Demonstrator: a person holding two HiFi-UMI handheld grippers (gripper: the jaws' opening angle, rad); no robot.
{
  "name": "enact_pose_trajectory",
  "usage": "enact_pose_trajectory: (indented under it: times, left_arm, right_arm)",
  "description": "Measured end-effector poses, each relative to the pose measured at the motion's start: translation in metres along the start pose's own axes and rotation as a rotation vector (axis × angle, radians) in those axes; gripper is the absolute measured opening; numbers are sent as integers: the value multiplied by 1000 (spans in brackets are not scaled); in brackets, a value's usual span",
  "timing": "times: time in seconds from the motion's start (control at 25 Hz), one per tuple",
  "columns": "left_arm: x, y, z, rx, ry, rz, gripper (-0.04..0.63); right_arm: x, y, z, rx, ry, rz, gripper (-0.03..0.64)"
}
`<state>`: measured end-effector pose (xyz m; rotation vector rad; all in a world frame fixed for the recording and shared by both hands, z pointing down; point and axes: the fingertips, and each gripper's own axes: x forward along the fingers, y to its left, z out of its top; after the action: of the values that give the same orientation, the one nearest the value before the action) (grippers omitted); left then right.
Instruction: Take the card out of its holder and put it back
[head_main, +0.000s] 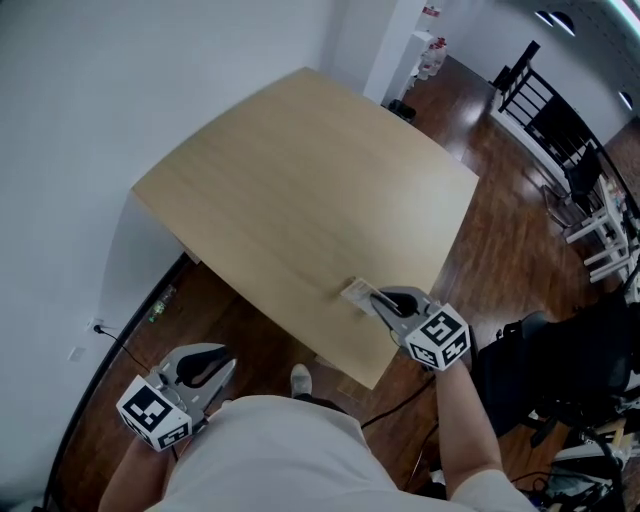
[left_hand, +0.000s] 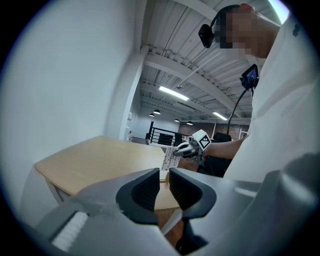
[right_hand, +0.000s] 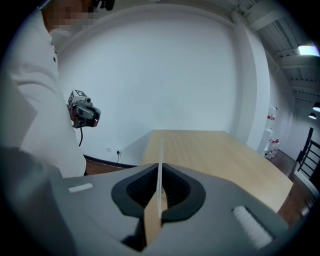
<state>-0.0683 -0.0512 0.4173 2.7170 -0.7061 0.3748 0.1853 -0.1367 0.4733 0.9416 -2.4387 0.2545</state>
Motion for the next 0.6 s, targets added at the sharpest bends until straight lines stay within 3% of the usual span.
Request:
enact_pose_trajectory:
  times: [0.6]
  left_arm:
    - [-130, 8, -59, 4, -16, -19, 64]
  right_arm:
    - [0, 215, 56, -48, -10, 62, 21]
